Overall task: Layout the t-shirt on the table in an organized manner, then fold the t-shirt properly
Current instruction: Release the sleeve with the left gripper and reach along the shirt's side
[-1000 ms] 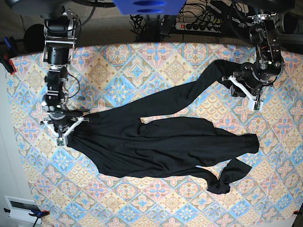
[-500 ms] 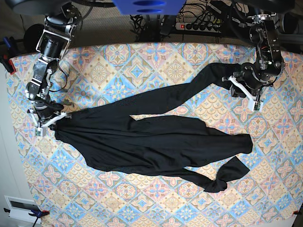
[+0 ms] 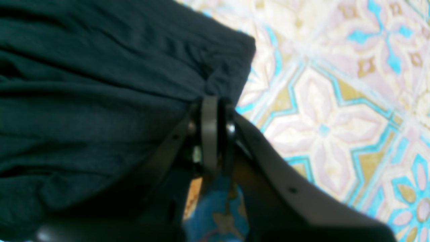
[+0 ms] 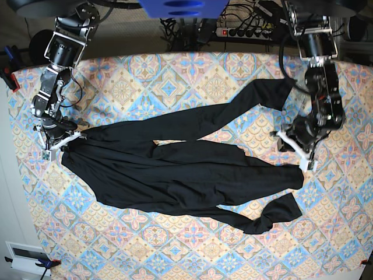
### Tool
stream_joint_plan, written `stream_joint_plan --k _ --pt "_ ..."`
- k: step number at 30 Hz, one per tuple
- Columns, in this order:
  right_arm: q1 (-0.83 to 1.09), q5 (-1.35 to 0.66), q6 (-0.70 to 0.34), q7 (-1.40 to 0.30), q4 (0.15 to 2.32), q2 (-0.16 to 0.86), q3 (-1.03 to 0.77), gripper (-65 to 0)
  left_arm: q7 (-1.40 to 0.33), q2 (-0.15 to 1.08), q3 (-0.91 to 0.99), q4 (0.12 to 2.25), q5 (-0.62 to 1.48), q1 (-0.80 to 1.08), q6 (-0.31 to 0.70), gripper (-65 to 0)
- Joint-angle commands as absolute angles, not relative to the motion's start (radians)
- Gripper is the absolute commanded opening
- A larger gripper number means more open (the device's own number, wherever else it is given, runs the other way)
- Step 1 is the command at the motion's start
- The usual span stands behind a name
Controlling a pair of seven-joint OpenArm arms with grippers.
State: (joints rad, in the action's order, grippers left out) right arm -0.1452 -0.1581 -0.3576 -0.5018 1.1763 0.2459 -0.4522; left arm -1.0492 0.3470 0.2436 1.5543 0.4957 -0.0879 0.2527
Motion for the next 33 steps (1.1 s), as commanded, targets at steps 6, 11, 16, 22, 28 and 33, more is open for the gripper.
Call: stream_joint_plan --k 6,11,16,22,28,33 --pt "-0.156 -0.17 -0.361 -0.473 1.202 0.26 -0.455 -65.0 -0.997 0.346 0.257 1.363 0.484 -0.265 0.242 -47.1" --pt "-0.119 -0.17 -0.361 -0.473 1.205 0.26 -0.455 -65.0 -0.895 0.352 0.251 1.221 0.409 -0.318 0.191 -47.1" --pt "-0.119 -0.17 -0.361 -0.473 1.205 0.26 -0.455 -65.0 -0.803 0.349 0.249 1.116 0.343 -0.337 0.188 -47.1" --pt "-0.119 -0.17 -0.361 -0.473 1.207 0.26 -0.453 -65.0 -0.717 0.346 0.249 0.97 0.338 -0.392 0.186 -47.1" --pt "-0.119 -0.17 -0.361 -0.473 1.221 0.26 -0.453 -65.0 -0.648 0.337 0.248 0.817 0.338 -0.473 0.186 -47.7" --pt "-0.108 -0.17 -0.361 -0.492 1.267 0.26 -0.453 -65.0 -0.639 0.321 0.189 0.792 0.341 -0.532 0.186 -65.0"
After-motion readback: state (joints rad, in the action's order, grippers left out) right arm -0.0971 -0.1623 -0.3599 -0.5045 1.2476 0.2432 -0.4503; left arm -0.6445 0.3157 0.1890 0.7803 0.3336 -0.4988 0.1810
